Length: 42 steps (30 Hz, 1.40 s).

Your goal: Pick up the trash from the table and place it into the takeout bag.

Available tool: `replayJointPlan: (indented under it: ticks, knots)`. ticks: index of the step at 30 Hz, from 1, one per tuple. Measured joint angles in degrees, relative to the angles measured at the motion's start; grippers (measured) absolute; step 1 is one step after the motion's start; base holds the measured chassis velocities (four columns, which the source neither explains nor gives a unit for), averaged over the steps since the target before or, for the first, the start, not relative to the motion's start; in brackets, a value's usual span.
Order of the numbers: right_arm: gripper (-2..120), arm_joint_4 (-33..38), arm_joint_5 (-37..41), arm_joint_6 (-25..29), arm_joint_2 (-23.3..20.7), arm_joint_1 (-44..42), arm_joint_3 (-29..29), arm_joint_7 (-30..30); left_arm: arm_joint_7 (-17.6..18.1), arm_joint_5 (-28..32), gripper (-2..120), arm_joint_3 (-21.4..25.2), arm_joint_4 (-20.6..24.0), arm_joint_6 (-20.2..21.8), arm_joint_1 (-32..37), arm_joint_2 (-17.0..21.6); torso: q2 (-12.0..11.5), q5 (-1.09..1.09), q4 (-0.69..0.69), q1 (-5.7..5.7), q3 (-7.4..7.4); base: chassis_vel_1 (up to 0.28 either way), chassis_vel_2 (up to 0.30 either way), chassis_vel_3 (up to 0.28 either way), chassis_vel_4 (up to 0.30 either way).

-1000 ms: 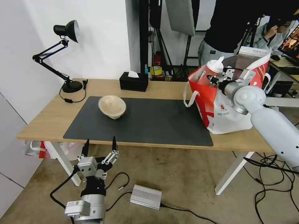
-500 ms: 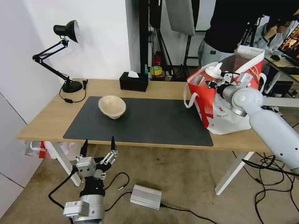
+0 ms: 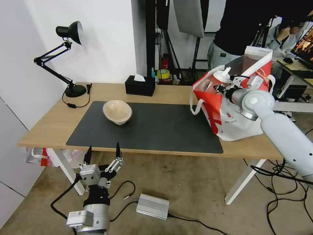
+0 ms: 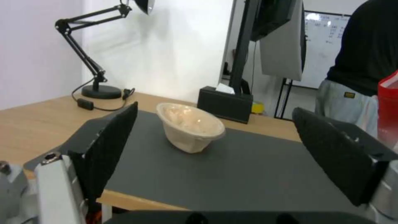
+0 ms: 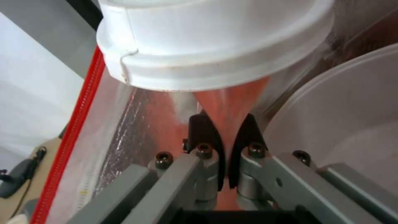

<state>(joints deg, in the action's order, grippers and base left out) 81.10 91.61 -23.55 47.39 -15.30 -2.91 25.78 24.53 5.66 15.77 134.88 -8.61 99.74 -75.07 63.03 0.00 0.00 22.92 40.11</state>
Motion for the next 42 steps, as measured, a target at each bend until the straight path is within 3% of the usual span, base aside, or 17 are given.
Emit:
replayJointPlan:
  ticks: [30, 33, 36, 42]
  knots:
    - [1, 0.43, 7.96, 0.12, 0.35, 1.26, 1.09, 3.7, 0.02, -0.25, 100, -0.38, -0.55, 0.02, -0.21, 0.01, 0.0, 0.01, 0.0, 0.0, 0.0, 0.0, 0.0, 0.0, 0.0]
    - [1, 0.56, 0.91, 0.7, -0.52, 0.97, 0.18, -1.48, 0.04, -0.27, 100, -0.38, -0.55, 0.0, -0.2, 0.04, 0.0, 0.0, 0.0, 0.0, 0.0, 0.0, 0.0, 0.0, 0.0]
    - [1, 1.26, 0.55, 0.67, -0.66, 0.94, 0.05, -2.04, 0.05, -0.26, 100, -0.34, -0.53, 0.0, -0.21, 0.08, 0.0, 0.01, -0.01, 0.0, 0.0, 0.0, 0.0, 0.0, 0.0]
    - [1, 2.11, 5.76, -0.39, -0.05, 1.71, 0.05, 1.93, 0.06, -0.27, 100, -0.19, -0.44, -0.01, -0.24, 0.07, 0.0, 0.0, 0.01, 0.0, 0.0, 0.0, 0.0, 0.0, 0.0]
